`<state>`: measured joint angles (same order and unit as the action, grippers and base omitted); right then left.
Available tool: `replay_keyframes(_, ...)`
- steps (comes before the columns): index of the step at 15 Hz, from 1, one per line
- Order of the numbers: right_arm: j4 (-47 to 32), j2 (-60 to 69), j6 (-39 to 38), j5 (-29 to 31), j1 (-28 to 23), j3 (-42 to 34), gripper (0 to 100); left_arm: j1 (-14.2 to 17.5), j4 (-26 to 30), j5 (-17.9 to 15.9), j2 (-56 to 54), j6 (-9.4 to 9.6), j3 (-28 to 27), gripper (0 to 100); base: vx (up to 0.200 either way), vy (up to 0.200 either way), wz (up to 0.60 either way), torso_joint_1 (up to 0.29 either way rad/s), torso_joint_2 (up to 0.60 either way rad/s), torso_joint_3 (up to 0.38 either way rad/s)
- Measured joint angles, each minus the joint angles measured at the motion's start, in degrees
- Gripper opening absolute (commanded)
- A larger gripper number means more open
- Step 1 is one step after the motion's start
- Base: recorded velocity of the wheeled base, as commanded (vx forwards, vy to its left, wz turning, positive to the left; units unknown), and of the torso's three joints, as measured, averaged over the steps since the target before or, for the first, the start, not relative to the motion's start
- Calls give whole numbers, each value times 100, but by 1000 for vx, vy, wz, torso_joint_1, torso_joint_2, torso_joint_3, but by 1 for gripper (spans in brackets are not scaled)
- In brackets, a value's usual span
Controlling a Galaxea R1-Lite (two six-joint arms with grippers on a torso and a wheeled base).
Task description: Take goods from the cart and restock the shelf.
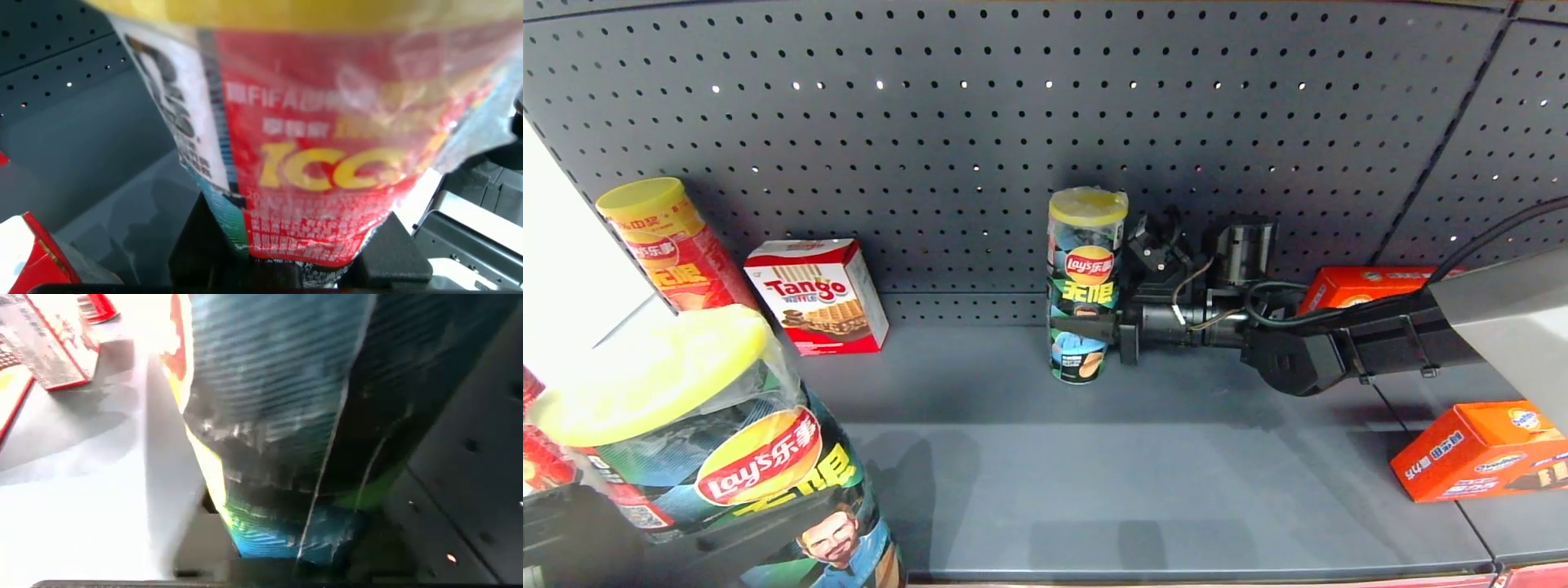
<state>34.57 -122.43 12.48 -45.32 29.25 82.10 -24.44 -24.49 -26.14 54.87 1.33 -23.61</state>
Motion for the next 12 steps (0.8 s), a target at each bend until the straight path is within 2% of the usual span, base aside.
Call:
replay_keyframes(3, -9, 145, -11, 20, 55, -74, 0, 0, 0, -2, 0, -2, -17, 0, 0, 0, 0, 0, 0, 0)
replay_keyframes(6, 0, 578, -4, 38, 140, -457, 0, 0, -2, -9, -7, 0, -23, 0, 0, 0, 0, 0, 0, 0)
replay_keyframes(12, 379, 1780, 5, 217, 377, -1930, 0, -6, 0, -16, -10, -2, -77, 0, 0, 0, 0, 0, 0, 0)
